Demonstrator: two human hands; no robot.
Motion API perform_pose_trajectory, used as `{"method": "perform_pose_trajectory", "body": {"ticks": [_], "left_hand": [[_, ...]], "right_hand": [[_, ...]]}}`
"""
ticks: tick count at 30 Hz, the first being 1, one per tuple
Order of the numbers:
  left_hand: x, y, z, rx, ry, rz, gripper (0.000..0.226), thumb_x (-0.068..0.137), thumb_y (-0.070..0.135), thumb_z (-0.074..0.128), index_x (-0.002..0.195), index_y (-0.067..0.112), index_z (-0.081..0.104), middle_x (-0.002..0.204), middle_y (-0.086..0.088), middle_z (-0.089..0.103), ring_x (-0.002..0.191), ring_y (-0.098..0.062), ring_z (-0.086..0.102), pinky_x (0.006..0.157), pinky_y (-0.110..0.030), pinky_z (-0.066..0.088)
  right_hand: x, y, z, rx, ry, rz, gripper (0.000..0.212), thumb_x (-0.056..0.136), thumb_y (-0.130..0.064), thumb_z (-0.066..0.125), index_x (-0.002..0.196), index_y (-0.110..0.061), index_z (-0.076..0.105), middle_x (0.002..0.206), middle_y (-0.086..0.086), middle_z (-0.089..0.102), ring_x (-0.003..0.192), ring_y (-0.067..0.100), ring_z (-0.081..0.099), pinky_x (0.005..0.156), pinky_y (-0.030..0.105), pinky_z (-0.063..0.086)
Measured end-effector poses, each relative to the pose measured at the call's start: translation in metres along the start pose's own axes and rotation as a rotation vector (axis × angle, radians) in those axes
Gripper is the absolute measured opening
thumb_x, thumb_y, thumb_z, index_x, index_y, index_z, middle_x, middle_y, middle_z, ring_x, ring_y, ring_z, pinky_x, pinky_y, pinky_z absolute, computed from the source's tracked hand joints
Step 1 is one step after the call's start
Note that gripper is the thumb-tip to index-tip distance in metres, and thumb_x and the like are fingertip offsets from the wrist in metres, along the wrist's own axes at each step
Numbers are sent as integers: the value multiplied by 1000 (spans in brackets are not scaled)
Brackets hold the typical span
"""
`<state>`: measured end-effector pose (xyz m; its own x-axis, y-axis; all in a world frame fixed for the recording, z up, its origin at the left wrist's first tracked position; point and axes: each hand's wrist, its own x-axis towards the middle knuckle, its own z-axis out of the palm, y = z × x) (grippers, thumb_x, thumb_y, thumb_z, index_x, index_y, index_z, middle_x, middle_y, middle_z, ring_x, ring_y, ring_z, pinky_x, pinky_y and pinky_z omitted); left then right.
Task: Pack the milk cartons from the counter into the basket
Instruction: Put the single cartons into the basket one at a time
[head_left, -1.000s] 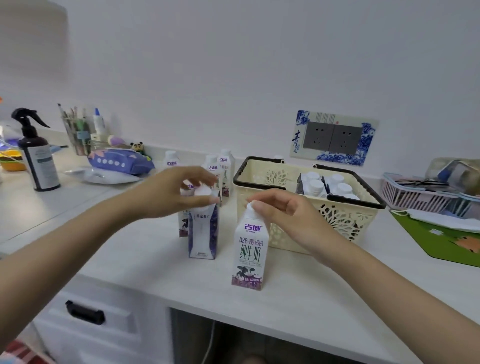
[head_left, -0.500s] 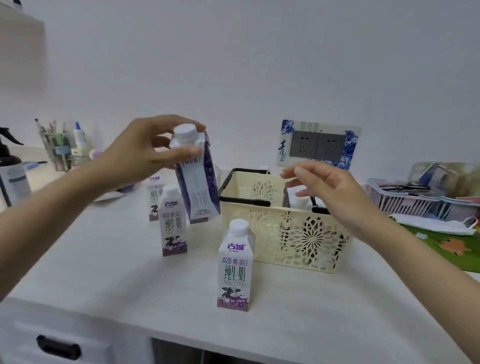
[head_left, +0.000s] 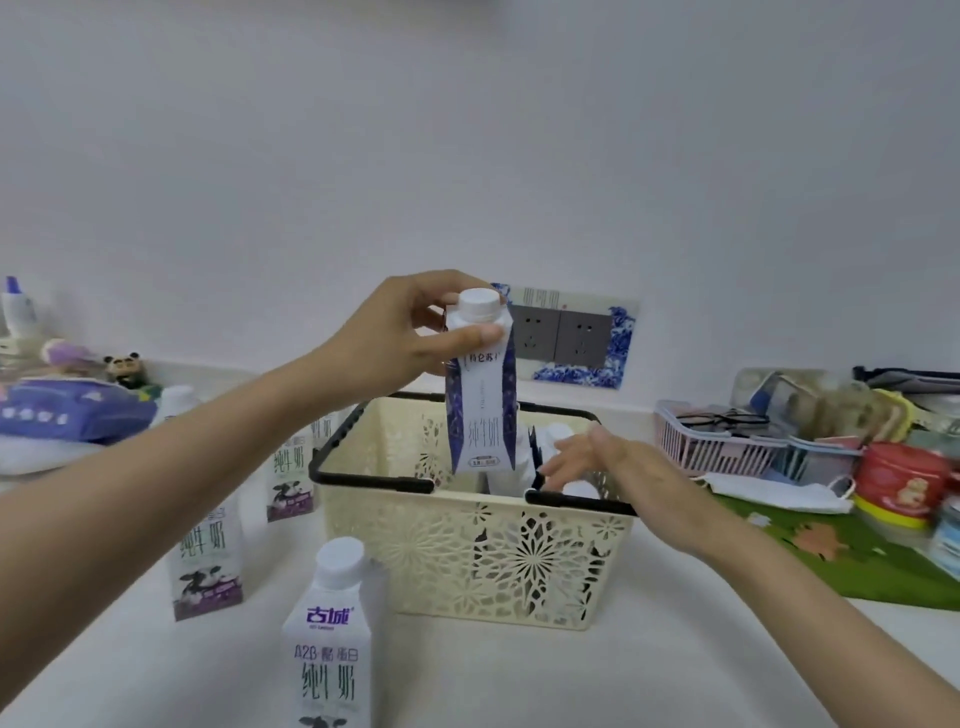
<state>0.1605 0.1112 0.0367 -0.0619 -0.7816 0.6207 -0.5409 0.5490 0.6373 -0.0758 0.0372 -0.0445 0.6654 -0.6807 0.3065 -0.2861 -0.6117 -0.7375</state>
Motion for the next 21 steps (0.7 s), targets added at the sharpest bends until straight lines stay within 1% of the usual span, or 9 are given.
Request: {"method": "perform_pose_trajectory", "body": {"ticks": [2,3,5,7,9,13,17,19,21], "left_hand": [[2,-2,7,5,-23,2,35,77,35,69,107,16,68,101,-9,68,91,-31,65,66,-42,62],[2,-3,11,5,-37,2,39,74,38,69,107,17,68,101,-9,68,92,-32,64,66,-44,61],[2,-6,16,-12,-39,-6,40,73,41,68,106,18,69,99,-7,69,90,-31,66,63,-41,62],[2,-9,19,-27,-18,-26,38,73,42,67,105,21,68,100,-6,70,86,-25,68,58,-29,58],[2,-11,20,-53,-12,-57,36,74,41,66,105,24,68,103,-6,70,87,-23,69,60,-28,58],[-3,-13,26,-75,-50,-87,35,73,40,68,103,23,69,98,1,70,85,-17,67,59,-26,56],[-8,-15,38,-12,-111,-99,32,73,35,71,101,20,71,93,4,69,75,-7,60,56,-19,52],[-12,-15,47,9,-136,-95,25,77,28,73,99,19,73,95,10,71,75,-1,61,61,-14,49],[-17,-14,55,64,-180,-97,24,77,25,75,100,18,74,99,8,73,80,0,63,73,-12,48]], "right_hand": [[2,5,-1,-36,3,-77,87,75,-83,16,82,-23,78,101,-11,72,109,10,58,91,30,44],[3,6,-1,-39,13,-114,87,75,-83,16,82,-22,78,99,-8,72,106,17,59,89,32,44],[3,7,2,9,40,-177,87,77,-82,18,79,-18,77,95,-5,71,100,10,61,83,15,44],[3,9,4,92,66,-190,88,77,-81,22,77,-10,75,94,-4,69,96,4,62,82,4,40],[4,13,6,121,94,-193,90,77,-80,24,75,-6,75,94,-3,68,92,3,62,80,4,40],[4,19,9,153,163,-172,91,75,-83,25,70,-8,75,90,-2,69,86,1,62,70,4,41],[2,21,11,159,219,-140,90,74,-83,23,68,-11,76,89,-4,71,89,-2,63,71,3,40],[2,24,13,188,254,-126,86,78,-79,25,68,-11,77,90,-3,73,94,-1,64,73,3,40],[3,27,15,201,291,-134,85,81,-74,25,70,-8,77,93,2,74,96,2,65,78,2,40]]}}
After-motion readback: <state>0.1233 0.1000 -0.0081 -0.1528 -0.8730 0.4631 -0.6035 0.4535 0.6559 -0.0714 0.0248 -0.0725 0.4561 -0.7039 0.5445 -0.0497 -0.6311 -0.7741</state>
